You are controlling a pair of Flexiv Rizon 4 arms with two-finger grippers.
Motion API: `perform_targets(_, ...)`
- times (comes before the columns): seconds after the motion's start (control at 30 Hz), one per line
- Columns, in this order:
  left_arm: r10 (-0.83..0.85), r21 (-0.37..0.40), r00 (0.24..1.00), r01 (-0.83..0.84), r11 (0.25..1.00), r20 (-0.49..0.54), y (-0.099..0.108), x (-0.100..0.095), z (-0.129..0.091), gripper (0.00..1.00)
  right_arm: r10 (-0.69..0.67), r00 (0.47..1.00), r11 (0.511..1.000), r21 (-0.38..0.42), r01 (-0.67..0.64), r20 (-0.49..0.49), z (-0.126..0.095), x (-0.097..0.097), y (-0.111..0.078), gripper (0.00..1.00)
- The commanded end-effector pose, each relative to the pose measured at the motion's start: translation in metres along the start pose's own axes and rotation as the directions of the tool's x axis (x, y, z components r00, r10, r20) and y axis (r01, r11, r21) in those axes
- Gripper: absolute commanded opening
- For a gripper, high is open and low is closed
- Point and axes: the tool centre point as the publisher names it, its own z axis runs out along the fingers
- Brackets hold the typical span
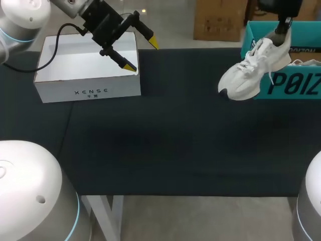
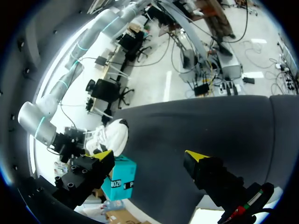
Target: Take the shoe out of the shoebox, open the shoe tongue, remove and reinsert the insole, then place the shoe into the shoebox
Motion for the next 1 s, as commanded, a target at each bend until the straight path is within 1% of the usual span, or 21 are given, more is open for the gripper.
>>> perform_targets(0.03, 0.001, 0.001, 1.000, -0.001, 1.000, -0.004, 0.001, 0.000, 0.000, 1.00, 0.091, 0.996, 0.995, 0.038, -0.091, -0.003, -0.005, -0.010, 0.007, 0.00)
perform_targets(0.07, 0.001, 0.001, 1.000, -0.001, 1.000, -0.004, 0.001, 0.000, 0.000, 1.00, 0.110, 0.994, 0.992, 0.055, -0.109, -0.001, -0.004, -0.014, 0.008, 0.00)
perform_targets(0.13, 0.001, 0.001, 1.000, -0.001, 1.000, -0.004, 0.001, 0.000, 0.000, 1.00, 0.152, 0.988, 0.987, 0.060, -0.150, -0.015, -0.003, -0.024, 0.008, 0.00)
perform_targets(0.17, 0.001, 0.001, 1.000, -0.001, 1.000, -0.004, 0.001, 0.000, 0.000, 1.00, 0.161, 0.987, 0.984, 0.082, -0.160, -0.009, -0.003, -0.028, 0.009, 0.00)
perform_targets(0.2, 0.001, 0.001, 1.000, -0.001, 1.000, -0.004, 0.001, 0.000, 0.000, 1.00, 0.187, 0.982, 0.979, 0.079, -0.186, -0.005, -0.003, -0.033, 0.008, 0.00)
perform_targets(0.27, 0.001, 0.001, 1.000, -0.001, 1.000, -0.004, 0.001, 0.000, 0.000, 1.00, 0.217, 0.976, 0.970, 0.112, -0.216, 0.004, 0.000, -0.044, 0.006, 0.00)
perform_targets(0.33, 0.001, 0.001, 1.000, -0.001, 1.000, -0.004, 0.001, 0.000, 0.000, 1.00, 0.256, 0.967, 0.960, 0.116, -0.255, 0.012, 0.005, -0.056, 0.002, 0.00)
perform_targets(0.5, 0.001, 0.001, 1.000, -0.001, 1.000, -0.004, 0.001, 0.000, 0.000, 1.00, 0.352, 0.936, 0.929, 0.110, -0.353, 0.029, 0.020, -0.084, -0.017, 0.00)
perform_targets(0.67, 0.001, 0.001, 1.000, -0.001, 1.000, -0.004, 0.001, 0.000, 0.000, 1.00, 0.437, 0.898, 0.885, 0.158, -0.438, 0.041, 0.040, -0.106, -0.039, 0.00)
perform_targets(0.9, 0.001, 0.001, 1.000, -0.001, 1.000, -0.004, 0.001, 0.000, 0.000, 1.00, 0.516, 0.856, 0.837, 0.189, -0.513, 0.036, 0.059, -0.135, -0.064, 0.00)
perform_targets(1.0, 0.001, 0.001, 1.000, -0.001, 1.000, -0.004, 0.001, 0.000, 0.000, 1.00, 0.552, 0.833, 0.813, 0.197, -0.548, 0.041, 0.067, -0.153, -0.079, 0.00)
